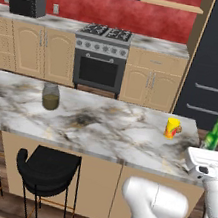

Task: Open the cabinet directly in front. Then move the beer and the cup to the dining counter with the jar on it.

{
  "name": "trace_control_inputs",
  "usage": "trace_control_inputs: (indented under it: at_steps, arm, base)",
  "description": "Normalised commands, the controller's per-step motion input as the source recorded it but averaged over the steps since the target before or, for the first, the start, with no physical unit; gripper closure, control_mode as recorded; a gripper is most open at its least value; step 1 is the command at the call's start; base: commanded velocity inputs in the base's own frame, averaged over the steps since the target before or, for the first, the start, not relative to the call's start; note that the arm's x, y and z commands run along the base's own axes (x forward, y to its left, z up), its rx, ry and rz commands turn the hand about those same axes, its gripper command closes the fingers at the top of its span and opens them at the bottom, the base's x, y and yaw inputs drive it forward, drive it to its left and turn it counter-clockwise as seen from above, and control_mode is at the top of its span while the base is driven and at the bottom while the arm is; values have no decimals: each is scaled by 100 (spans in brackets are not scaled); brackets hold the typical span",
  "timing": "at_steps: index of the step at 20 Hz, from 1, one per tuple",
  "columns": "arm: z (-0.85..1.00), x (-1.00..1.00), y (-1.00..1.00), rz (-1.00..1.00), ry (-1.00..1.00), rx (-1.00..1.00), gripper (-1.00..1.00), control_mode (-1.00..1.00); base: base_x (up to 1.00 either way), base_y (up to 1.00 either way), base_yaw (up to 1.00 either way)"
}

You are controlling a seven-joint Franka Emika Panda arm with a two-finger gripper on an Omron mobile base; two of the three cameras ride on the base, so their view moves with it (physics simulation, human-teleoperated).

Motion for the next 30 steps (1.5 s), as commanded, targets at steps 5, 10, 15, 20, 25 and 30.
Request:
trace_control_inputs:
  at_steps: [5,10,15,20,25,30]
  arm:
    - [-11,0,-27,13,-2,0,100,-100]
    - [-13,0,-25,13,-1,0,100,-100]
    - [-14,0,-17,12,-1,0,100,-100]
    - [-18,0,-15,12,0,0,100,-100]
    - [-16,0,-11,13,-2,0,100,-100]
    - [-13,0,-9,13,-3,0,100,-100]
  base:
    - [0,0,0]
    - [0,0,0]
    - [0,0,0]
    - [0,0,0]
    - [0,0,0]
    - [0,0,0]
